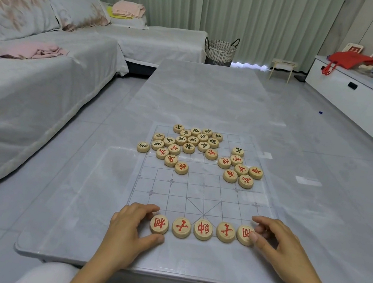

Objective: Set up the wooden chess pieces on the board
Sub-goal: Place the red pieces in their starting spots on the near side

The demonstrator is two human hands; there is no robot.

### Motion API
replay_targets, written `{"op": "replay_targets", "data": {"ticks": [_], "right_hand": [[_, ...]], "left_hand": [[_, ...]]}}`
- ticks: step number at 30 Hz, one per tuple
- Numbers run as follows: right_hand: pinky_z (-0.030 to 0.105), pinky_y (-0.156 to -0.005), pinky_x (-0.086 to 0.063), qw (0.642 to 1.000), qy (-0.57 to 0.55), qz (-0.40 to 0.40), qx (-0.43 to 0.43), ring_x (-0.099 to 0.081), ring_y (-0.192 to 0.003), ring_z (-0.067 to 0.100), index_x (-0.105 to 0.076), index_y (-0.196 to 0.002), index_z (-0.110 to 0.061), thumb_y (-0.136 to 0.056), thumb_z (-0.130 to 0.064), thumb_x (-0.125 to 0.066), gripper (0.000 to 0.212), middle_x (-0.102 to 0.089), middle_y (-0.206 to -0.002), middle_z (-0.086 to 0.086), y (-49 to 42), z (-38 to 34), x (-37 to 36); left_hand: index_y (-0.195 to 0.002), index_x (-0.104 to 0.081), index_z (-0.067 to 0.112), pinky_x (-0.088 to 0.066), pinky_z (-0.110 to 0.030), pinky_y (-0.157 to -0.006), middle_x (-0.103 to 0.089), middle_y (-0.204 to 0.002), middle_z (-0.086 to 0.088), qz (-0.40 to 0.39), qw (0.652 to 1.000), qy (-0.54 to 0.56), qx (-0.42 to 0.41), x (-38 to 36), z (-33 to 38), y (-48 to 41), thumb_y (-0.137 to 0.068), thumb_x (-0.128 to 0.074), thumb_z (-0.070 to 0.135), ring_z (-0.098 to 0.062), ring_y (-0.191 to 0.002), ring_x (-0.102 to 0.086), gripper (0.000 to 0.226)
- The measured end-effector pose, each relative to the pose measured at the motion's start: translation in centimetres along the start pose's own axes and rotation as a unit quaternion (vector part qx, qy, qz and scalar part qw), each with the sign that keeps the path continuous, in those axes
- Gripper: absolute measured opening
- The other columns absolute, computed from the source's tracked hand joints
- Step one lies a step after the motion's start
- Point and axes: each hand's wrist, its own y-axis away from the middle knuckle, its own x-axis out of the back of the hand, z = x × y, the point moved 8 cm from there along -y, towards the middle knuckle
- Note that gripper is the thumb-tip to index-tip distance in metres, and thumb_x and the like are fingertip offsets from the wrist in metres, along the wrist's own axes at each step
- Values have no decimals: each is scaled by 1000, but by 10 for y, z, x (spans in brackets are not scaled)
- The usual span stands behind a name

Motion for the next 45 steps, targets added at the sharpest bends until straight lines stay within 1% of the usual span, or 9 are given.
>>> {"op": "replay_targets", "data": {"ticks": [4, 5, 9, 14, 21, 30, 34, 39, 45], "right_hand": [[19, -77, -44, 999, -30, 8, -10, -55, -93, 6, -50, -96, -50, -74, -65, -54, 28, -59, -95, -15, -2, 0, 1], [16, -74, -42, 998, -51, 14, -21, -56, -93, 7, -53, -97, -46, -80, -53, -57, 19, -61, -96, -13, -3, 1, 3], [18, -70, -40, 995, -63, 62, -36, -54, -89, 5, -58, -105, -27, -89, -26, -57, 17, -62, -99, -4, -21, 7, 13], [24, -74, -39, 995, -26, 88, -36, -52, -84, 10, -60, -109, -18, -89, -24, -58, 21, -58, -100, 1, -56, -1, 19], [30, -82, -45, 993, 96, 69, 4, -50, -96, 18, -60, -110, -17, -87, -30, -59, 26, -52, -104, 0, -106, -24, -3], [28, -79, -38, 967, 247, 59, 21, -47, -99, 21, -57, -116, -20, -88, -40, -55, 34, -48, -98, 2, -133, -38, -10], [24, -76, -35, 975, 214, 52, 34, -45, -97, 16, -55, -121, -24, -86, -41, -58, 39, -41, -94, -6, -128, -37, -15], [24, -77, -33, 980, 185, 30, 64, -43, -96, 12, -55, -121, -27, -84, -38, -61, 39, -44, -97, -8, -115, -37, -19], [29, -83, -40, 991, 106, 55, 51, -47, -95, 16, -59, -118, -19, -88, -34, -58, 34, -49, -96, -3, -131, -33, -3]], "left_hand": [[-111, -42, 46, -36, -20, -88, -47, -99, 29, 4, 999, 33, 4, 0, -1, 1, -52, -56, 69, 2, -98, -46, 65], [-110, -43, 45, -37, -19, -88, -49, -99, 28, 9, 999, 41, 6, 1, -2, 1, -54, -59, 69, 2, -98, -47, 63], [-103, -47, 43, -43, -16, -82, -55, -96, 19, 36, 995, 92, 23, 6, -3, 3, -73, -73, 36, -2, -93, -52, 40], [-99, -56, 36, -48, -20, -78, -63, -87, 8, 58, 980, 184, 52, 8, -15, 5, -76, -71, 20, -6, -89, -55, 31], [-97, -61, 25, -46, -7, -72, -62, -95, 16, 71, 968, 233, 50, 11, -17, 2, -80, -67, 11, -5, -85, -58, 23], [-95, -57, 48, -45, -9, -74, -63, -88, 15, 67, 970, 230, 39, 5, -23, 1, -77, -70, 15, -7, -84, -58, 40], [-94, -57, 51, -45, -9, -75, -62, -88, 18, 71, 970, 231, 31, 4, -24, -1, -64, -71, 47, -6, -85, -58, 34], [-94, -58, 51, -47, -11, -76, -63, -88, 19, 87, 967, 237, 29, 4, -28, -3, -38, -61, 82, -6, -84, -59, 64], [-93, -57, 52, -47, -16, -77, -64, -87, 20, 89, 971, 222, 28, 4, -26, -5, -42, -61, 79, -7, -84, -58, 58]]}}
